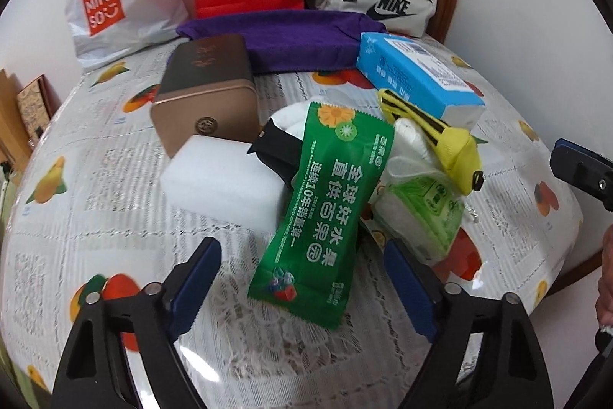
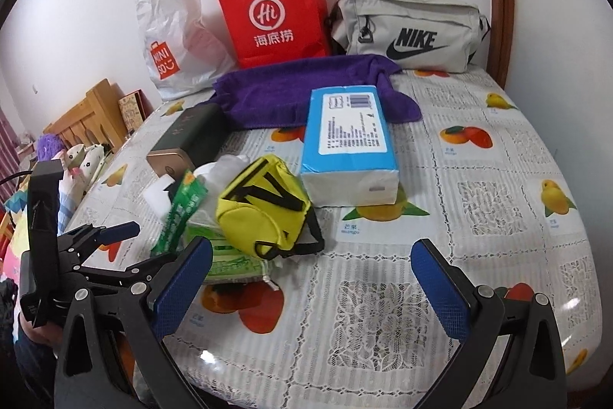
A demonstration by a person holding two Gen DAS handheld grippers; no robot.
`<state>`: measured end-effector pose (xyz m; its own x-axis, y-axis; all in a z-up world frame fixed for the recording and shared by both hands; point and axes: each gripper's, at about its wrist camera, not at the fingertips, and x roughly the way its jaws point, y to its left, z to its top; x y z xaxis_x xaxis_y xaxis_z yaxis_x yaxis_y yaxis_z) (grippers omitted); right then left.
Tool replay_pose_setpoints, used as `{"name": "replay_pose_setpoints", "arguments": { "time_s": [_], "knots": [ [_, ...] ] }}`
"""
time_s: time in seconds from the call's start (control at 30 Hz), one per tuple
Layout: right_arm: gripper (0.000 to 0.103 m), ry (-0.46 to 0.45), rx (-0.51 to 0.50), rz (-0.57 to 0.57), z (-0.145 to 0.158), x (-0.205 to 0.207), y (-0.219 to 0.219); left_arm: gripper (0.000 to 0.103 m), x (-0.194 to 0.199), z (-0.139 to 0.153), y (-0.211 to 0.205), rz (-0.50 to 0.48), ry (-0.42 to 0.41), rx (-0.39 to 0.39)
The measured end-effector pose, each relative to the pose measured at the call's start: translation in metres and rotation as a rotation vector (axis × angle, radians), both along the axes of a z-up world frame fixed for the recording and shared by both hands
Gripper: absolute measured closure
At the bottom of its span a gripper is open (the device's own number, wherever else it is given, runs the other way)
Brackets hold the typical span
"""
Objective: Organize soft objects
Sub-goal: 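Grasp the green snack packet with the left tool while the right tool grasps the yellow pouch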
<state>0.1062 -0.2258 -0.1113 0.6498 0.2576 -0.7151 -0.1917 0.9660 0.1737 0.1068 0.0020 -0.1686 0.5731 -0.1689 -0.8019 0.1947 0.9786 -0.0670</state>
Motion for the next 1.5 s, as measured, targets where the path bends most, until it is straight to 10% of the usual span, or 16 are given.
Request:
{"name": "replay_pose_setpoints", "arguments": {
  "time_s": [0.43,0.9,1.13,1.23,1.5],
  "knots": [
    [0.001,0.077,-0.014,0.008,-0.026,0.022,0.005,0.063,0.009,-0.009,-0.004,-0.115,0.026,-0.073],
    [0.002,0.022,0.103,0.141,-0.02,0.03,0.04,0.063,-0.009,0.011,0.043,0.028,0.001,-0.089],
    [0.014,0.067,0.072,0.147,-0.039,0.053,0.06,0.063,-0.009,0.006,0.055,0.063,0.019,-0.097],
    [0.051,0.068,-0.014,0.175,-0.047,0.052,0.073,0.063,-0.008,0.005,0.057,0.064,0.021,-0.107],
    [0.053,0.025,0.037,0.173,-0.03,0.03,0.05,0.063,-0.009,0.006,0.057,0.07,0.02,-0.119]
  ]
}}
